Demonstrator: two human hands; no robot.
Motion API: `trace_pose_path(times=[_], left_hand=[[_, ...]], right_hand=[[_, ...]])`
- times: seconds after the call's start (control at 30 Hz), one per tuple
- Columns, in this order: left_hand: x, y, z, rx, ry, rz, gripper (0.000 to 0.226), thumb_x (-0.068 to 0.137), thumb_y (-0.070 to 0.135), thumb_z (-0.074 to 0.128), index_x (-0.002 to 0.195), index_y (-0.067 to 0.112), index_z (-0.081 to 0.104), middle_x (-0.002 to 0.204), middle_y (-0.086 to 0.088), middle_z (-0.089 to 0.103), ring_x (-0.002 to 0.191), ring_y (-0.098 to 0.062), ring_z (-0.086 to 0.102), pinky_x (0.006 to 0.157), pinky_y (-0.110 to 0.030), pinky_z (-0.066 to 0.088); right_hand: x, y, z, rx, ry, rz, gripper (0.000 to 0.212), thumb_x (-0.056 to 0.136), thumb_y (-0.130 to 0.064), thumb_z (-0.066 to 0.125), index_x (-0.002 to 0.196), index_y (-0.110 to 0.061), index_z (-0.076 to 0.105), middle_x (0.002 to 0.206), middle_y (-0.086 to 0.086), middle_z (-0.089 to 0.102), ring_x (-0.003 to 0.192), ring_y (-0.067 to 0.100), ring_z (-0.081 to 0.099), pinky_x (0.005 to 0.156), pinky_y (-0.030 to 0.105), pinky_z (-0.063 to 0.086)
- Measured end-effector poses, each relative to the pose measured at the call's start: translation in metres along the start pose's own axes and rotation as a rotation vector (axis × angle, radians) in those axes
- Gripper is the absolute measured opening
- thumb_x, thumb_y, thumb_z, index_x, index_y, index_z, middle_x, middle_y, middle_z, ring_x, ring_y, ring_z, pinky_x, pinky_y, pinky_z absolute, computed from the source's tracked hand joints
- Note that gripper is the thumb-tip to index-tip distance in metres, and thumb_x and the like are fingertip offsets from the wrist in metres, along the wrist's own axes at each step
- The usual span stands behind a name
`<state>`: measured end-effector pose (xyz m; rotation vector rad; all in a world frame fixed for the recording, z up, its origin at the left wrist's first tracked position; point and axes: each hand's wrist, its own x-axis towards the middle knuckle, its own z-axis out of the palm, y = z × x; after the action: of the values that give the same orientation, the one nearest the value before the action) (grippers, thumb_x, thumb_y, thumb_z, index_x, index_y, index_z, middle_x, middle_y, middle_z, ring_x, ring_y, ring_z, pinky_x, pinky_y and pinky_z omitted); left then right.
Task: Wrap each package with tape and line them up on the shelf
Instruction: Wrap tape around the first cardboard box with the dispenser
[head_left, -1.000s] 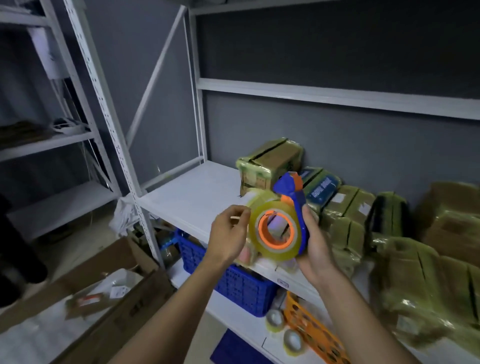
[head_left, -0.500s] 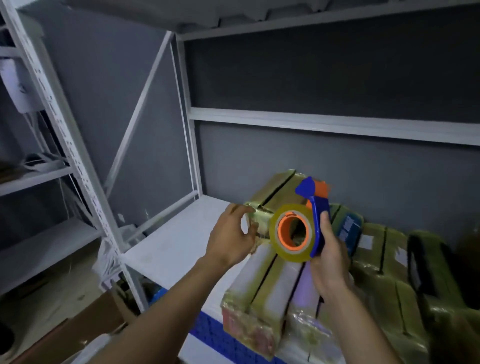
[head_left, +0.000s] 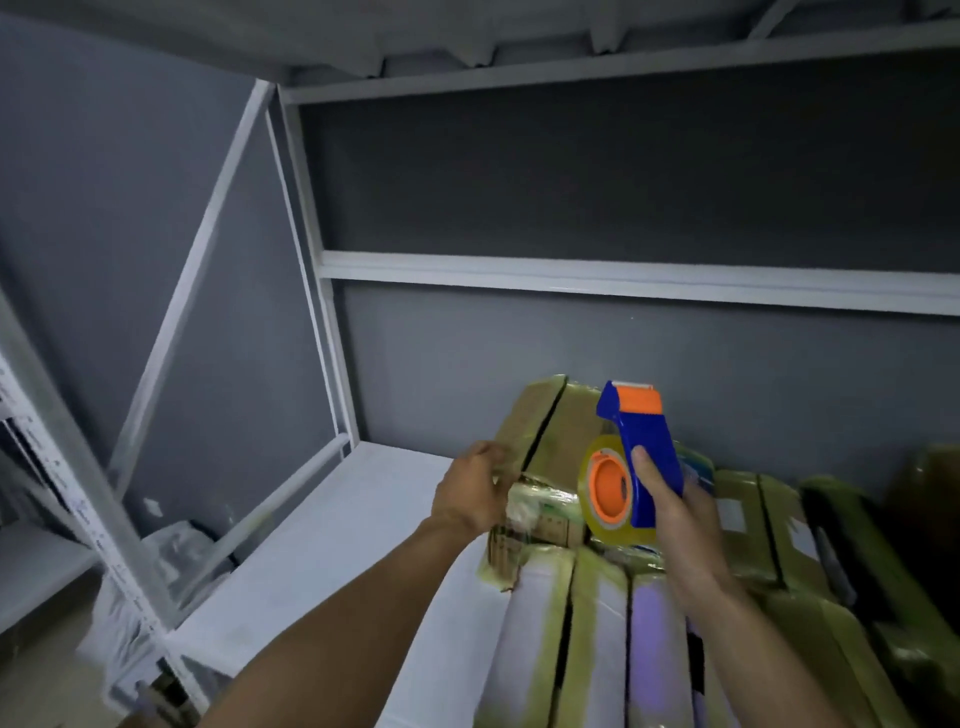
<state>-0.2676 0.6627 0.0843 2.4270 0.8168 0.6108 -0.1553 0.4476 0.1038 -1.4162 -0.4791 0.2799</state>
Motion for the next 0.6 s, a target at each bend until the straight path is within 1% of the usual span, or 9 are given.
trace_pose_path(times=[0.07,0.13,0.2,0.27,0.4,0.47,0.5,0.53,0.6], left_hand=[[0.004,-0.012,-0.001,0.023,-0.012,0.043,0.030,0.101,0.045,0.056,0.128,0.035,0.064,0.136,0.020,0.058,0.117,-0.012,0.062,0.096,-0.032,0.050],[0.010,-0.018,-0.005,0.117,0.001,0.111,0.029,0.105,0.046,0.047,0.125,0.035,0.064,0.133,0.017,0.061,0.112,-0.019,0.063,0.089,-0.035,0.050],[0.015,-0.023,-0.011,0.165,0.031,0.177,0.027,0.107,0.041,0.042,0.117,0.029,0.064,0.123,0.010,0.065,0.104,-0.026,0.064,0.079,-0.035,0.049],[0.019,-0.028,-0.021,0.173,0.055,0.229,0.025,0.108,0.033,0.042,0.112,0.024,0.065,0.117,0.007,0.067,0.099,-0.028,0.065,0.075,-0.035,0.049],[0.031,-0.042,-0.042,0.181,0.079,0.294,0.024,0.106,0.021,0.046,0.111,0.019,0.069,0.113,0.005,0.071,0.097,-0.025,0.067,0.077,-0.039,0.053],[0.032,-0.049,-0.050,0.204,0.089,0.315,0.022,0.104,0.017,0.047,0.108,0.018,0.069,0.109,0.004,0.072,0.094,-0.025,0.067,0.075,-0.040,0.054],[0.032,-0.054,-0.053,0.195,0.104,0.319,0.020,0.103,0.015,0.049,0.106,0.018,0.068,0.107,0.004,0.072,0.092,-0.026,0.067,0.073,-0.039,0.053],[0.033,-0.060,-0.056,0.179,0.121,0.322,0.019,0.102,0.013,0.050,0.104,0.019,0.068,0.106,0.004,0.072,0.091,-0.026,0.067,0.072,-0.038,0.053],[0.035,-0.072,-0.061,0.143,0.133,0.322,0.019,0.102,0.011,0.050,0.101,0.018,0.067,0.104,0.003,0.072,0.089,-0.027,0.067,0.073,-0.039,0.054]], right_hand=[[0.000,0.001,0.010,-0.023,-0.001,-0.021,0.043,0.077,-0.070,0.066,0.093,-0.032,0.076,0.087,-0.003,0.077,0.088,0.020,0.073,0.078,0.036,0.052],[-0.002,0.002,0.021,-0.043,0.019,-0.032,0.041,0.078,-0.068,0.066,0.093,-0.031,0.076,0.087,-0.002,0.077,0.089,0.021,0.073,0.080,0.038,0.054],[-0.006,0.000,0.033,-0.056,0.039,-0.025,0.038,0.077,-0.068,0.065,0.093,-0.036,0.077,0.088,-0.007,0.077,0.087,0.015,0.073,0.080,0.036,0.053],[-0.014,0.003,0.044,-0.057,0.057,-0.005,0.042,0.074,-0.070,0.065,0.094,-0.035,0.078,0.086,-0.008,0.078,0.086,0.014,0.073,0.076,0.033,0.050],[-0.038,0.016,0.073,-0.027,0.123,0.039,0.041,0.074,-0.066,0.070,0.087,-0.028,0.080,0.097,0.014,0.075,0.090,0.028,0.071,0.090,0.046,0.054],[-0.049,0.026,0.084,-0.028,0.212,0.051,0.046,0.075,-0.067,0.070,0.081,-0.022,0.078,0.083,0.013,0.075,0.077,0.029,0.070,0.083,0.041,0.058],[-0.055,0.032,0.088,-0.039,0.251,0.047,0.051,0.075,-0.073,0.068,0.079,-0.023,0.078,0.075,0.006,0.075,0.072,0.024,0.070,0.077,0.036,0.058],[-0.060,0.039,0.091,-0.049,0.277,0.047,0.059,0.075,-0.080,0.065,0.081,-0.023,0.079,0.077,0.002,0.077,0.075,0.023,0.073,0.077,0.036,0.060],[-0.069,0.050,0.095,-0.052,0.290,0.078,0.081,0.068,-0.092,0.060,0.090,-0.017,0.080,0.085,0.011,0.078,0.084,0.031,0.075,0.081,0.046,0.059]])
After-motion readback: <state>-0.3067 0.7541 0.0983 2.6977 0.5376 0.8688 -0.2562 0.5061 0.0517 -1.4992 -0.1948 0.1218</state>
